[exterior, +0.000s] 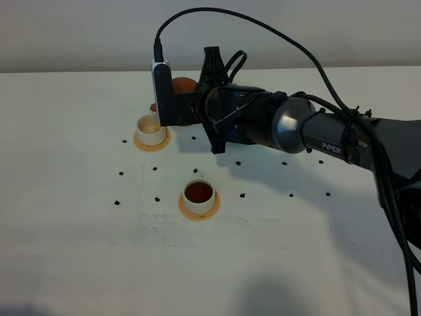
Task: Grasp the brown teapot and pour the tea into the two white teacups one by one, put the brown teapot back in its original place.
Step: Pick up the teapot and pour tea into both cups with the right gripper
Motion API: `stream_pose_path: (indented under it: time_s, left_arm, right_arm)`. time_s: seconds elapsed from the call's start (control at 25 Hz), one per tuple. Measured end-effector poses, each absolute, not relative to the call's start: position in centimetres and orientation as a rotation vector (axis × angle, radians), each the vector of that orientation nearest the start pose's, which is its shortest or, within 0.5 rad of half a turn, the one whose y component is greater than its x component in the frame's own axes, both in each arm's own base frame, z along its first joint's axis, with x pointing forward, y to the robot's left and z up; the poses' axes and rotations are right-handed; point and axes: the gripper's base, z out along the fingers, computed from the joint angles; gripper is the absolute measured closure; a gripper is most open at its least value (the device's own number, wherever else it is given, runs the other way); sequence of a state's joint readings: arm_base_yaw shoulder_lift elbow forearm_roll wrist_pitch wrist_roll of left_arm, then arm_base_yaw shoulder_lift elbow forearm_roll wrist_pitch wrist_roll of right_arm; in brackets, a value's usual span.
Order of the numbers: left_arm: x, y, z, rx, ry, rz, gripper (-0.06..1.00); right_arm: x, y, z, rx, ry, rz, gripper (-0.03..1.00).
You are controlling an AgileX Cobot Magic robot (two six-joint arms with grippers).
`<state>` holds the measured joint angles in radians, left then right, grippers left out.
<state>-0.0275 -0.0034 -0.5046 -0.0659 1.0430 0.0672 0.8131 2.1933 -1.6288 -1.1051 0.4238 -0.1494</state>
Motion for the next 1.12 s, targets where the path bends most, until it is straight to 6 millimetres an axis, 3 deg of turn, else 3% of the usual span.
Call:
stream_pose_path:
  time_s: [1.12]
  left_arm:
    - [-0.55, -0.50, 28.01, 0.098, 2.015, -0.053, 0.47]
  right_arm:
    - [36.59, 34.12, 18.56, -1.877, 1.185, -0.697, 0.88]
